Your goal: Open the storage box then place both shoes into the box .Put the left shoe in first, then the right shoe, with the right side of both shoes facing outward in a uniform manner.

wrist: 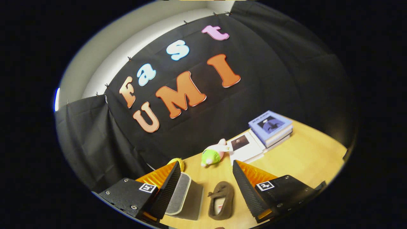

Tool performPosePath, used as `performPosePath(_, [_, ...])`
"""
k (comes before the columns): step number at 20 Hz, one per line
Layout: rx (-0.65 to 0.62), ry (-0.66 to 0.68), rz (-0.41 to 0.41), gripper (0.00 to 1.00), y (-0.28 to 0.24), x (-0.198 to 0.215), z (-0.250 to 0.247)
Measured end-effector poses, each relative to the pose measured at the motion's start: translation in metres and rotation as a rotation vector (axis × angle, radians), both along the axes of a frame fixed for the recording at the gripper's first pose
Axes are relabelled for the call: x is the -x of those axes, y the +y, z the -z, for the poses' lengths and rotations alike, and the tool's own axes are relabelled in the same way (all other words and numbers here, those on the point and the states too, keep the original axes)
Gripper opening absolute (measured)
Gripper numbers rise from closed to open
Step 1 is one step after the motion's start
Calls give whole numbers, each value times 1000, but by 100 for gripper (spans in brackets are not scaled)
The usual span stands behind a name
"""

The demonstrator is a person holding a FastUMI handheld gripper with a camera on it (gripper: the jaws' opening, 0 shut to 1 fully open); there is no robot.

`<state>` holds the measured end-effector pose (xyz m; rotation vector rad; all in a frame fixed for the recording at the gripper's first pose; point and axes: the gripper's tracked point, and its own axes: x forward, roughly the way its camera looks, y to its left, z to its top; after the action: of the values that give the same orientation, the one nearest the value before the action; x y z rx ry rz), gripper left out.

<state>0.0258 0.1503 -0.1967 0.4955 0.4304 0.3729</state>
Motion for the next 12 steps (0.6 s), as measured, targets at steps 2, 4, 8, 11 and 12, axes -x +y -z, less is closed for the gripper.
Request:
performPosePath(2, [-57,60,-54,98,21,2,23])
performPosePath(4, [-110,107,-126,98,47,7,44])
performPosePath(8, [-193,257,-224,98,88,22,95])
performPosePath(11, [-218,322,-297,98,115,33,118])
performPosePath(12, [-223,337,-323,98,121,37,122])
